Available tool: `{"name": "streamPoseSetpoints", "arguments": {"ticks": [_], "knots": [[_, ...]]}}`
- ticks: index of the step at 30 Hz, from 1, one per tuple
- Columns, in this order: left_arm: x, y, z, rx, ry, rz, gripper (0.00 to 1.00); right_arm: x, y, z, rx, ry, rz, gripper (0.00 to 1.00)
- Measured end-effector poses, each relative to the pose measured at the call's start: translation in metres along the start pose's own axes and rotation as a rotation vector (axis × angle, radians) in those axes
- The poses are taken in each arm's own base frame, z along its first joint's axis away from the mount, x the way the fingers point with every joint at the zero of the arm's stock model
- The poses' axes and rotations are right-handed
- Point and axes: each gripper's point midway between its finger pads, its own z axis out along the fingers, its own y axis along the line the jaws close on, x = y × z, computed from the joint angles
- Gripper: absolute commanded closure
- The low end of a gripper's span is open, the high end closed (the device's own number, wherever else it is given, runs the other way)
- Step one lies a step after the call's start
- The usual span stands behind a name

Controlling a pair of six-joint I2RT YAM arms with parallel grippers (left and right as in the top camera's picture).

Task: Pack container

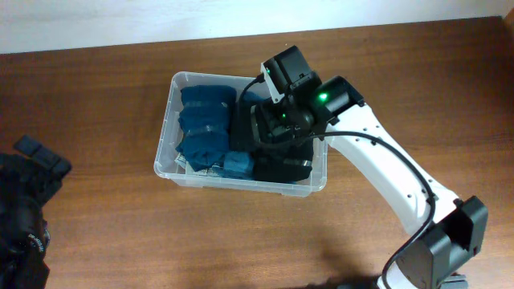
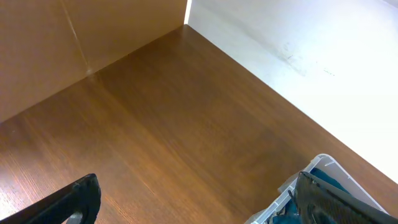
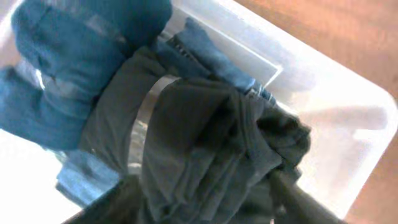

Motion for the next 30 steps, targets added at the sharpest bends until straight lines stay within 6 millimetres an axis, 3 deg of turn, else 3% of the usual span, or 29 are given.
{"name": "streamPoseSetpoints", "arguments": {"ticks": [1, 5, 8, 11, 14, 16, 20, 24, 27, 30], "knots": [[0.000, 0.000, 0.000, 0.000, 0.000, 0.000, 0.00, -0.004, 0.002, -0.003, -0.007, -0.014, -0.001, 0.96], [0.000, 0.000, 0.000, 0.000, 0.000, 0.000, 0.01, -0.022, 0.014, -0.017, -0.065, -0.097, -0.001, 0.96], [0.000, 0.000, 0.000, 0.000, 0.000, 0.000, 0.00, -0.030, 0.018, -0.012, -0.084, -0.122, -0.002, 0.96], [0.000, 0.000, 0.000, 0.000, 0.000, 0.000, 0.01, -0.021, 0.016, 0.022, -0.076, -0.050, 0.031, 0.96], [0.000, 0.000, 0.000, 0.000, 0.000, 0.000, 0.00, 0.007, 0.010, 0.080, -0.055, 0.101, 0.081, 0.96], [0.000, 0.000, 0.000, 0.000, 0.000, 0.000, 0.01, 0.024, 0.009, 0.116, -0.070, 0.188, 0.114, 0.85], [0.000, 0.000, 0.000, 0.000, 0.000, 0.000, 0.01, 0.026, 0.016, 0.109, -0.101, 0.215, 0.126, 0.47], [0.000, 0.000, 0.000, 0.000, 0.000, 0.000, 0.01, 0.029, 0.023, 0.094, -0.119, 0.219, 0.112, 0.27], [0.000, 0.000, 0.000, 0.000, 0.000, 0.000, 0.01, 0.031, 0.021, 0.067, -0.115, 0.203, 0.122, 0.00], [0.000, 0.000, 0.000, 0.000, 0.000, 0.000, 0.00, 0.018, 0.014, 0.023, -0.105, 0.112, 0.122, 0.01]]}}
